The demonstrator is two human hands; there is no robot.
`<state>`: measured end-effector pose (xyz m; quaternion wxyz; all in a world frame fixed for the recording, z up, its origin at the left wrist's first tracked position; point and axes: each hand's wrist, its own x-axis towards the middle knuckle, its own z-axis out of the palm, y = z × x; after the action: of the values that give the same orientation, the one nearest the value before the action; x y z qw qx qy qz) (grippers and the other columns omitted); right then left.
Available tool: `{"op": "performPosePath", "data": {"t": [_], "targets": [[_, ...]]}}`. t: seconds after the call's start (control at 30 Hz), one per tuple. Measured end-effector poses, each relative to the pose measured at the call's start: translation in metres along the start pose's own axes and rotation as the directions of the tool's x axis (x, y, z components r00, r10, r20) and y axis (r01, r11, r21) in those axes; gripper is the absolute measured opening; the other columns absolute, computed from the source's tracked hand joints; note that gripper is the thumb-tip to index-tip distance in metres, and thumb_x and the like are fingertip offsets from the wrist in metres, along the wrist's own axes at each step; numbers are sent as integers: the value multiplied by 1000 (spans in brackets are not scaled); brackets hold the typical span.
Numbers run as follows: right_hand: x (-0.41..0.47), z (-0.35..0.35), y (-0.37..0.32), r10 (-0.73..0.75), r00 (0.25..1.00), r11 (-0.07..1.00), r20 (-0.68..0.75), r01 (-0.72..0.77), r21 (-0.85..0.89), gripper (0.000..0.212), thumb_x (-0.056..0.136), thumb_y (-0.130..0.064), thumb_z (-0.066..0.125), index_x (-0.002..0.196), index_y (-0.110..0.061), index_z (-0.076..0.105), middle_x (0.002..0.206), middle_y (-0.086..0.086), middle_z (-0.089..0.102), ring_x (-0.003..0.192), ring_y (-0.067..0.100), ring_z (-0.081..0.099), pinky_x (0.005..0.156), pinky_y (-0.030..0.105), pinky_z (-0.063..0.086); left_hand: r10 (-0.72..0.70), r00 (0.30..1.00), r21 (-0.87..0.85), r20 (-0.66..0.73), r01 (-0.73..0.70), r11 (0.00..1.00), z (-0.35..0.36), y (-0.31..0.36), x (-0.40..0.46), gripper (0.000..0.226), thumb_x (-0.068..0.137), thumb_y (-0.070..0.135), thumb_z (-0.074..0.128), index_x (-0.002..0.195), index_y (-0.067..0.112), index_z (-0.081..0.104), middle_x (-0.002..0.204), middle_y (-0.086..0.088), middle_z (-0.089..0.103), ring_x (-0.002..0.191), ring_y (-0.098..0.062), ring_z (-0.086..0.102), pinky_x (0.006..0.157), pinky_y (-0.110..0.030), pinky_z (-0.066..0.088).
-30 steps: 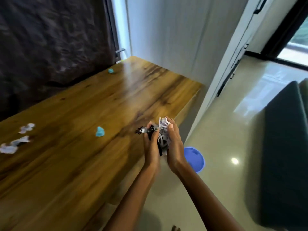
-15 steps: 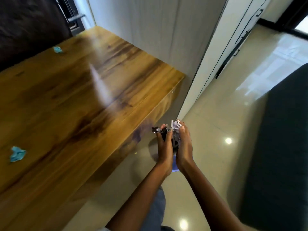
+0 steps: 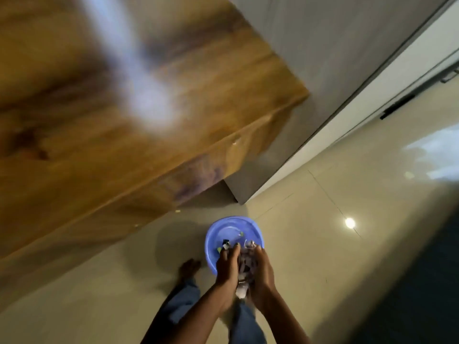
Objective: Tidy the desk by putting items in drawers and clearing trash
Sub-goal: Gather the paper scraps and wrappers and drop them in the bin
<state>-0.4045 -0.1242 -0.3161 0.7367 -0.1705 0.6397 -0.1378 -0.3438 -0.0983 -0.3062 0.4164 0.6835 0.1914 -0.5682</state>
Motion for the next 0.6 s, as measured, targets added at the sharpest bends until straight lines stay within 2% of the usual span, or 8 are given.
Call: {"op": "performPosePath", "data": {"t": [0.07, 0.17, 0.27, 0.3, 0.4, 0.47, 0.53, 0.6], "targets": [[41, -15, 9, 69, 998, 991, 2, -69, -111, 62, 79, -50, 56, 118, -2, 58, 109, 23, 67, 92, 36, 67, 78, 41, 54, -47, 999, -36, 13, 48, 998, 10, -32, 64, 72, 73, 60, 60, 129, 15, 53, 111, -13, 67, 95, -32, 65, 85, -45, 54], [87, -36, 6, 112, 994, 963, -7, -110, -245, 38, 98, -35, 38, 110, -8, 60, 102, 19, 67, 73, 26, 65, 55, 27, 51, -116, 993, -107, 39, 119, 987, 17, -47, 117, 53, 87, 49, 55, 124, 12, 56, 112, -19, 66, 89, -34, 66, 78, -44, 55], [121, -46, -1, 142, 990, 921, 6, -130, -367, 32, 100, -36, 32, 105, -16, 56, 87, 7, 62, 70, 23, 58, 65, 34, 47, -150, 989, -111, -4, 149, 983, 23, -39, 127, 55, 87, 53, 53, 130, 19, 51, 118, -14, 64, 96, -32, 64, 80, -44, 53], [127, -46, -5, 157, 988, 911, 15, -139, -388, 29, 100, -36, 31, 109, -18, 53, 91, 5, 59, 73, 21, 57, 70, 37, 46, -171, 985, -93, -21, 169, 981, 23, -41, 133, 59, 86, 57, 52, 133, 21, 48, 122, -11, 61, 102, -32, 62, 81, -44, 52], [147, -52, -5, 184, 982, 873, 33, -147, -465, 39, 101, -29, 34, 138, -16, 36, 132, 8, 46, 116, 33, 50, 97, 48, 38, -230, 970, -69, -78, 225, 972, 26, -41, 132, 47, 87, 60, 47, 119, 24, 50, 123, 0, 56, 107, -29, 55, 70, -42, 48], [157, -55, -1, 176, 984, 851, -3, -153, -503, 42, 101, -22, 37, 142, -16, 31, 142, 11, 39, 128, 35, 41, 102, 49, 34, -219, 969, -59, -111, 214, 975, 26, -41, 127, 41, 90, 55, 47, 120, 27, 49, 127, 3, 50, 120, -27, 47, 83, -47, 46], [166, -61, 10, 128, 990, 829, -58, -139, -542, 40, 98, -17, 41, 138, -18, 37, 133, 10, 46, 112, 28, 48, 92, 40, 40, -192, 969, -44, -156, 187, 981, 24, -42, 120, 50, 92, 49, 48, 134, 22, 43, 138, -3, 45, 127, -28, 43, 92, -50, 44], [166, -66, 19, 49, 996, 813, -72, -82, -577, 36, 95, -13, 44, 131, -13, 44, 104, 6, 54, 78, 16, 48, 66, 25, 38, -142, 970, -32, -195, 139, 990, 22, -39, 105, 49, 94, 38, 52, 135, 13, 45, 136, -9, 48, 122, -30, 48, 94, -50, 45]]}}
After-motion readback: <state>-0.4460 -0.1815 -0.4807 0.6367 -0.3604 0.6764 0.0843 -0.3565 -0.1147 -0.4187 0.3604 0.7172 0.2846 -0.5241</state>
